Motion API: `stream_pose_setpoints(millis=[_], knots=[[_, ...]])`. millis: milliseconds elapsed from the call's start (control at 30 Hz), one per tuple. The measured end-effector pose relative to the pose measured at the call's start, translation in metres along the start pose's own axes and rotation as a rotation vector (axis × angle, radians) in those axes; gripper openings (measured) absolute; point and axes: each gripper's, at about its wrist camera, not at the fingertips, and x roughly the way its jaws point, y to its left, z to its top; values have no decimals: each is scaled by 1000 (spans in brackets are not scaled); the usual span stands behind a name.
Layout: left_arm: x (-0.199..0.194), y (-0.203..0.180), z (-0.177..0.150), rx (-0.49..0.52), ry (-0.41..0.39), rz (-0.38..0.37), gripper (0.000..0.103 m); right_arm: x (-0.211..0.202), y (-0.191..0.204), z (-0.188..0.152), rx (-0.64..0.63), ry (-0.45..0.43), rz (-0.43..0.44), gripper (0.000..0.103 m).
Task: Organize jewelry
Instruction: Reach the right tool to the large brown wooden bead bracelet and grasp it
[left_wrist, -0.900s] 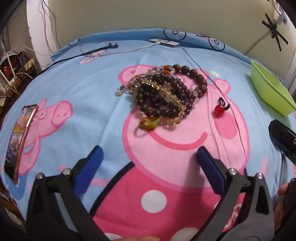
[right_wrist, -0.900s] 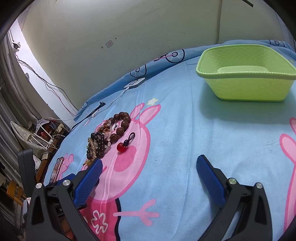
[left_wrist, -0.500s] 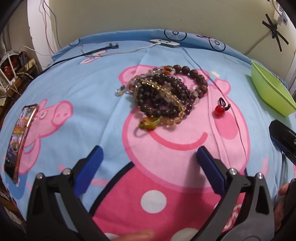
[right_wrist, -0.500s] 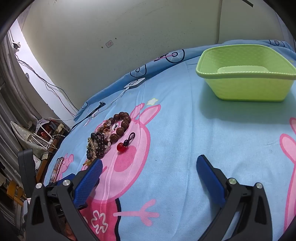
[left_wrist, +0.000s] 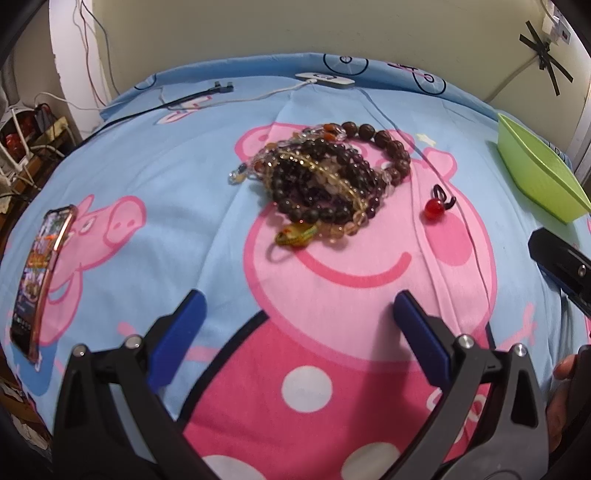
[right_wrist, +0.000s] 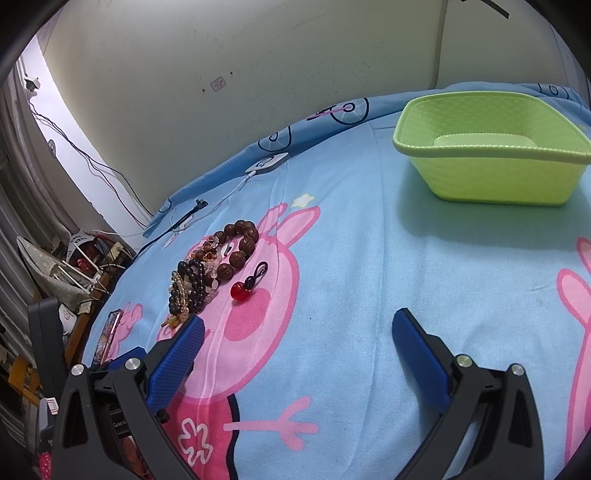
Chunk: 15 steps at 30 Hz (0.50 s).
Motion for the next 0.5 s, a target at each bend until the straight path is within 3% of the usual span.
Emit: stream_pose_setpoints(millis=[233, 500], knots=[[-6, -7, -7, 4, -10, 0, 98, 6, 6, -1, -21, 9, -30, 84], [-17, 15, 6, -61, -73, -76, 97, 7, 9, -1, -40, 17, -57, 84]])
